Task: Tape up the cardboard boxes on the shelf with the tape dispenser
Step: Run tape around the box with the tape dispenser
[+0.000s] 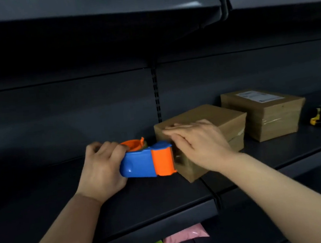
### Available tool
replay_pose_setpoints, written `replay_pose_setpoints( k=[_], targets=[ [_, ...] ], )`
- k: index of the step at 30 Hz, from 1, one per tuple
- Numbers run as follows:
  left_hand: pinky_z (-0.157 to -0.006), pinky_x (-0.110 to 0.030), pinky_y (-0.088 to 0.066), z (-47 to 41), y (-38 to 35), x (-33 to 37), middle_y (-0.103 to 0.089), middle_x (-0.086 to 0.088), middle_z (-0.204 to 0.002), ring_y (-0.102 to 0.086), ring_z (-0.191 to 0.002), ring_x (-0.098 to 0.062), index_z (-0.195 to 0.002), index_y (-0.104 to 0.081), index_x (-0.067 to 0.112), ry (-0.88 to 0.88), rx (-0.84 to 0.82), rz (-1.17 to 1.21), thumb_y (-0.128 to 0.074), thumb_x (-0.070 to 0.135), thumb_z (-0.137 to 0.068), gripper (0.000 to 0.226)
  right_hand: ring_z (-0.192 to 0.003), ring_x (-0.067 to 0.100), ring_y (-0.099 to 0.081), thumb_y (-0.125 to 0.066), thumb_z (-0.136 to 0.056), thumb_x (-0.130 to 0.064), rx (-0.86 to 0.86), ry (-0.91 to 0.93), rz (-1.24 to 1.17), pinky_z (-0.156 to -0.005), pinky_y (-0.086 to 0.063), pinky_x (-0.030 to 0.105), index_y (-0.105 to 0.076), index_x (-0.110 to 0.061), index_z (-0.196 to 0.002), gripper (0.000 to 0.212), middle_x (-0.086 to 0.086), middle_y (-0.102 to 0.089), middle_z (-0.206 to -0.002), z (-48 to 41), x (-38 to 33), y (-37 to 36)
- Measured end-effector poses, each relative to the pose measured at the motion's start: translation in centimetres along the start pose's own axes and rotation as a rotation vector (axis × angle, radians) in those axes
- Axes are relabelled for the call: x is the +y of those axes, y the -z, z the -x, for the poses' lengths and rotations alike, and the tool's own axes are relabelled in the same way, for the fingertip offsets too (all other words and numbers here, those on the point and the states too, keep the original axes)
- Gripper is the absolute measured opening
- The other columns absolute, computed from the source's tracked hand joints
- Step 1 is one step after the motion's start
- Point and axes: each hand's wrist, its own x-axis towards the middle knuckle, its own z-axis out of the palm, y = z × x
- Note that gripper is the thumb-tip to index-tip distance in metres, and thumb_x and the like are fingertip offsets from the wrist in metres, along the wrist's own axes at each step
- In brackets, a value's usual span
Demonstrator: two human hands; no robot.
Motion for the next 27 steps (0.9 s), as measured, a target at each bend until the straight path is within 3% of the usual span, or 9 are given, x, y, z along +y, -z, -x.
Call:
replay_pose_setpoints(
  k=[3,5,7,11,15,21,27],
  targets=[
    [-0.079,-0.042,-0.039,-0.5,0.0,1.1,-0.060,-0.002,-0.078,-0.056,-0.072,-0.024,-0.095,-0.059,0.013,-0.096,0.025,0.049,-0.063,0.022,-0.070,0.027,-0.135,0.006,-0.041,-0.015,-0.098,-0.042,-0.176,-0.005,-0.050,-0.106,-0.027,0.028,-0.041,-0.035,-0.145,0.054,-0.015,-0.046,-0.146,1.4,0.8,2.2],
    [-0.079,-0.042,-0.039,-0.7,0.0,1.3,-0.061,-0.002,-0.079,-0.057,-0.071,-0.024,-0.094,-0.062,0.011,-0.111,0.029,0.046,-0.062,0.022,-0.071,0.026,-0.143,0.010,-0.028,-0.018,-0.103,-0.039,-0.266,-0.058,0.012,-0.113,-0.017,0.032,-0.037,-0.040,-0.146,0.046,-0.013,-0.027,-0.157,1.5,0.9,2.7],
    [-0.080,-0.042,-0.039,-0.8,-0.1,1.4,-0.061,-0.003,-0.079,-0.058,-0.072,-0.024,-0.093,-0.064,0.010,-0.109,0.026,0.028,-0.060,0.022,-0.073,0.024,-0.146,0.011,-0.019,-0.022,-0.105,-0.039,-0.316,-0.085,0.030,-0.115,-0.015,0.036,-0.036,-0.045,-0.144,0.043,-0.014,-0.020,-0.160,1.1,0.8,2.9],
    [-0.078,-0.044,-0.038,-0.3,-0.1,-0.4,-0.059,-0.002,-0.079,-0.058,-0.072,-0.027,-0.094,-0.059,0.015,-0.014,0.027,-0.026,-0.057,0.020,-0.072,0.023,-0.143,-0.002,-0.019,-0.027,-0.105,-0.035,-0.394,-0.029,-0.044,-0.115,-0.015,0.028,-0.040,-0.047,-0.141,0.040,-0.023,-0.030,-0.152,1.5,2.0,4.4],
    [-0.078,-0.045,-0.037,0.5,0.2,-2.1,-0.056,-0.004,-0.080,-0.056,-0.076,-0.031,-0.100,-0.051,0.019,0.117,0.024,-0.088,-0.058,0.009,-0.059,0.042,-0.138,-0.011,-0.023,-0.033,-0.104,-0.035,-0.392,-0.038,-0.238,-0.118,-0.011,0.025,-0.045,-0.054,-0.129,0.033,-0.030,-0.037,-0.145,2.7,4.3,5.4],
    [-0.078,-0.045,-0.036,0.3,0.0,-1.6,-0.057,-0.007,-0.083,-0.055,-0.076,-0.032,-0.101,-0.050,0.018,0.169,0.016,-0.081,-0.073,-0.013,-0.044,0.069,-0.136,-0.016,-0.023,-0.034,-0.100,-0.038,-0.350,-0.047,-0.316,-0.114,-0.008,0.021,-0.047,-0.061,-0.119,0.032,-0.032,-0.042,-0.141,2.9,4.7,5.0],
    [-0.079,-0.045,-0.035,-0.3,-0.7,-1.5,-0.055,-0.007,-0.085,-0.049,-0.082,-0.027,-0.102,-0.048,0.018,0.187,-0.020,-0.089,-0.071,-0.014,-0.042,0.073,-0.134,-0.017,-0.025,-0.036,-0.102,-0.035,-0.347,-0.038,-0.343,-0.113,-0.008,0.016,-0.051,-0.059,-0.120,0.033,-0.032,-0.045,-0.140,2.8,5.0,5.0]
  ],
)
